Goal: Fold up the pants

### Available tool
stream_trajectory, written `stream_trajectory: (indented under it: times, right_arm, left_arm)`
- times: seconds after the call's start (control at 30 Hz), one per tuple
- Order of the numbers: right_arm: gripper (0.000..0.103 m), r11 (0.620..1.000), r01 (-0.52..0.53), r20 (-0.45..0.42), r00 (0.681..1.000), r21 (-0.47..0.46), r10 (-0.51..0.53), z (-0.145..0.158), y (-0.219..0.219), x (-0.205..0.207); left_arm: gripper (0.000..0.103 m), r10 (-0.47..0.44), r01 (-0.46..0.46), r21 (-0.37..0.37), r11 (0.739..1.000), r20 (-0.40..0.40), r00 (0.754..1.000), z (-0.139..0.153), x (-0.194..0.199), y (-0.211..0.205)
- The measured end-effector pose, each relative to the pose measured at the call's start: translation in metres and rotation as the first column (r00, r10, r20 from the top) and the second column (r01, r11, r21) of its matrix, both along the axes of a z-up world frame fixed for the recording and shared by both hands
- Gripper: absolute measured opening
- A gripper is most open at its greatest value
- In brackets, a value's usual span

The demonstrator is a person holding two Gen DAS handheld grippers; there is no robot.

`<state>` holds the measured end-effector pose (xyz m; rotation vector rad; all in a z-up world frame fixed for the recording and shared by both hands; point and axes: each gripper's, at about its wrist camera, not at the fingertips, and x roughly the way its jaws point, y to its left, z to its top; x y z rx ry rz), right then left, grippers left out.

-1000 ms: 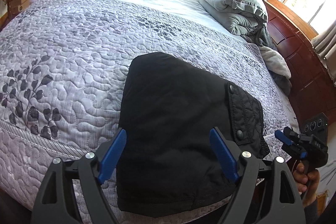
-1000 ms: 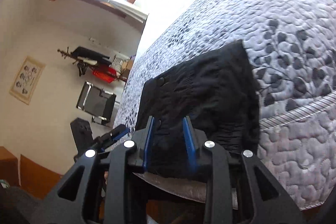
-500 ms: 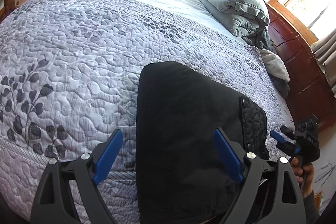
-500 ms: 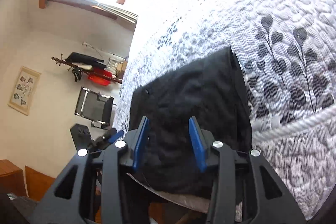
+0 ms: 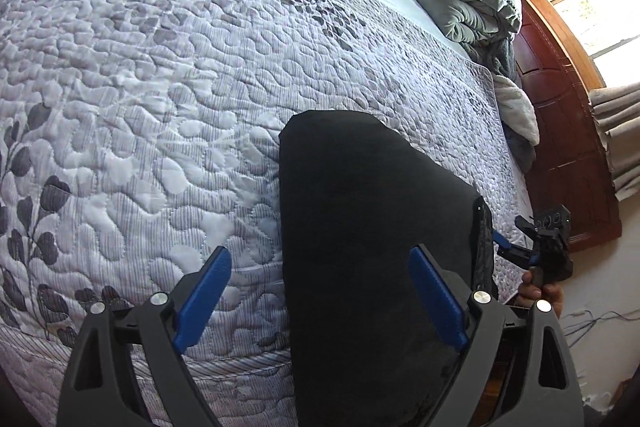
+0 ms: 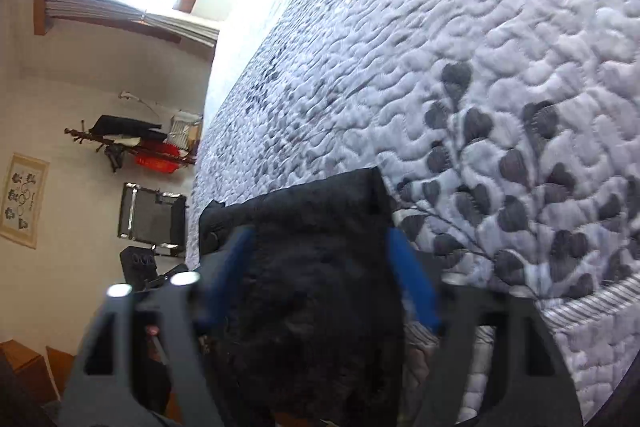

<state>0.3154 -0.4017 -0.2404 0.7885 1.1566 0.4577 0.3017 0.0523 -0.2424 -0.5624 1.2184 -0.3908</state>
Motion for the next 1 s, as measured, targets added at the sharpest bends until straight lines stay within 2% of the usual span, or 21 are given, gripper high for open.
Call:
stream_trajectory:
  times: [0.07,0.13,0.23,0.3,0.47,0.53,0.67,0.87,1.0]
  right_arm:
    - [0.096,0.999,-0.034,-0.038,0.999,0.018,0.035,0.001,-0.006,-0.004]
    - [0.097,0.997,-0.049,-0.095,0.994,0.066,0.055,-0.006,-0.012,-0.012]
    - [0.099,0.993,-0.091,-0.157,0.982,0.078,0.102,-0.015,-0.012,-0.021]
    - [0.099,0.99,-0.111,-0.192,0.973,0.09,0.126,-0.023,-0.013,-0.027]
    - [0.1,0.985,-0.129,-0.247,0.956,0.119,0.155,-0.038,-0.012,-0.033]
    - [0.1,0.981,-0.126,-0.244,0.957,0.145,0.159,-0.042,-0.01,-0.032]
    - [0.1,0.975,-0.149,-0.262,0.946,0.167,0.19,-0.052,0.002,-0.027]
    - [0.101,0.966,-0.176,-0.262,0.939,0.189,0.222,-0.058,0.013,-0.018]
    - [0.101,0.959,-0.2,-0.253,0.935,0.199,0.247,-0.053,0.023,-0.013]
  left_arm:
    - [0.094,-0.045,0.038,-0.121,0.992,-0.059,0.997,-0.01,0.007,0.008]
    - [0.096,-0.098,0.066,-0.246,0.967,-0.122,0.988,-0.025,0.015,0.012]
    - [0.096,-0.11,0.047,-0.305,0.951,-0.192,0.975,-0.045,0.022,0.018]
    - [0.097,-0.126,0.038,-0.361,0.932,-0.225,0.966,-0.054,0.024,0.019]
    - [0.099,-0.175,0.062,-0.443,0.894,-0.218,0.96,-0.06,0.021,0.018]
    - [0.099,-0.2,0.083,-0.456,0.886,-0.216,0.956,-0.062,0.02,0.012]
    - [0.099,-0.223,0.091,-0.449,0.889,-0.251,0.942,-0.072,0.021,0.0]
    - [0.099,-0.227,0.086,-0.46,0.884,-0.261,0.938,-0.079,0.027,-0.011]
    - [0.099,-0.255,0.114,-0.455,0.883,-0.263,0.931,-0.079,0.028,-0.025]
